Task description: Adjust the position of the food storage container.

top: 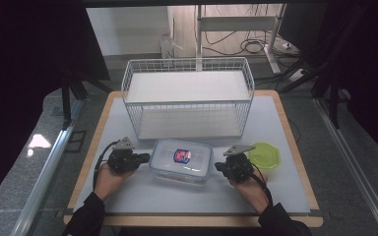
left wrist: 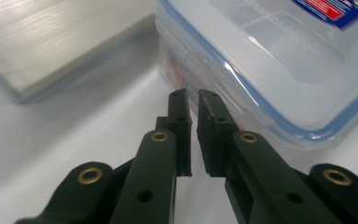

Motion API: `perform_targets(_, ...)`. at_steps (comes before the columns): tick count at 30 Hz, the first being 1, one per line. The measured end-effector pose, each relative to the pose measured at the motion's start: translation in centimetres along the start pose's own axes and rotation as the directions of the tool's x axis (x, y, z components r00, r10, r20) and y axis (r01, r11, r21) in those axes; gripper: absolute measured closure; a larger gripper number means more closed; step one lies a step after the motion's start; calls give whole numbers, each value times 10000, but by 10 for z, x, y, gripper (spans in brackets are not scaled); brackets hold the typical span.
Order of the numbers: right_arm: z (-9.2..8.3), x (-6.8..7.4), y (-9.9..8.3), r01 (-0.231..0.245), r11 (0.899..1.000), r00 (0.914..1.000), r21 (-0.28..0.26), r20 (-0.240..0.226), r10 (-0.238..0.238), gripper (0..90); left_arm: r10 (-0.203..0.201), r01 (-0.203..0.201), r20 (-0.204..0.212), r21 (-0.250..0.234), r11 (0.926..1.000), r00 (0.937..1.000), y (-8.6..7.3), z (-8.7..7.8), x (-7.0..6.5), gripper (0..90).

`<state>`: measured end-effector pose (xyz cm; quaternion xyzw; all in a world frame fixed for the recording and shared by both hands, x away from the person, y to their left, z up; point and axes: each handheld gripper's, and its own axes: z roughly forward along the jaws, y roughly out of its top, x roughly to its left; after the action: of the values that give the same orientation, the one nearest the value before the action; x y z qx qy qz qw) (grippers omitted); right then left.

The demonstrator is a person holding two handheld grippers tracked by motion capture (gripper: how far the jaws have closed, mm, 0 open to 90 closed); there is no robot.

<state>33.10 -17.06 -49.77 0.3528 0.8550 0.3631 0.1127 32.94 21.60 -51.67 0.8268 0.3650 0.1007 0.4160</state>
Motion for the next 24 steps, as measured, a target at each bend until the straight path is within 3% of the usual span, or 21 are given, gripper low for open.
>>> perform_targets(11,-1,-6,-1,66,9998,9986,183,528,-76,900,395,-403,226,345,9986,9990,-4,-1,-32,846)
perform_targets(13,-1,-7,-1,62,9999,9984,160,554,-71,900,788,-804,239,763,9938,9966,-5,4,-40,833)
perform_targets(14,-2,-8,-1,16,9999,9986,168,534,-25,899,938,-934,-13,774,9926,9956,-5,3,-44,818)
perform_targets(17,-6,-6,-2,218,9992,9977,322,638,-239,853,1081,-1050,-408,713,9919,9933,-5,-2,-46,696)
perform_targets(18,-6,-6,-2,218,9992,9977,322,638,-239,853,1051,-1018,-542,606,9930,9930,-6,-4,-45,696)
perform_targets(20,-9,-5,-3,335,9989,9967,322,732,-358,802,909,-882,-751,389,9953,9930,-8,-9,-42,528)
perform_targets(21,-12,-5,-3,352,9989,9962,301,781,-375,781,870,-849,-892,263,9960,9922,-9,-11,-42,528)
perform_targets(24,-17,-4,-6,522,9978,9943,404,912,-557,673,728,-723,-1107,91,9973,9912,-13,-16,-39,344)
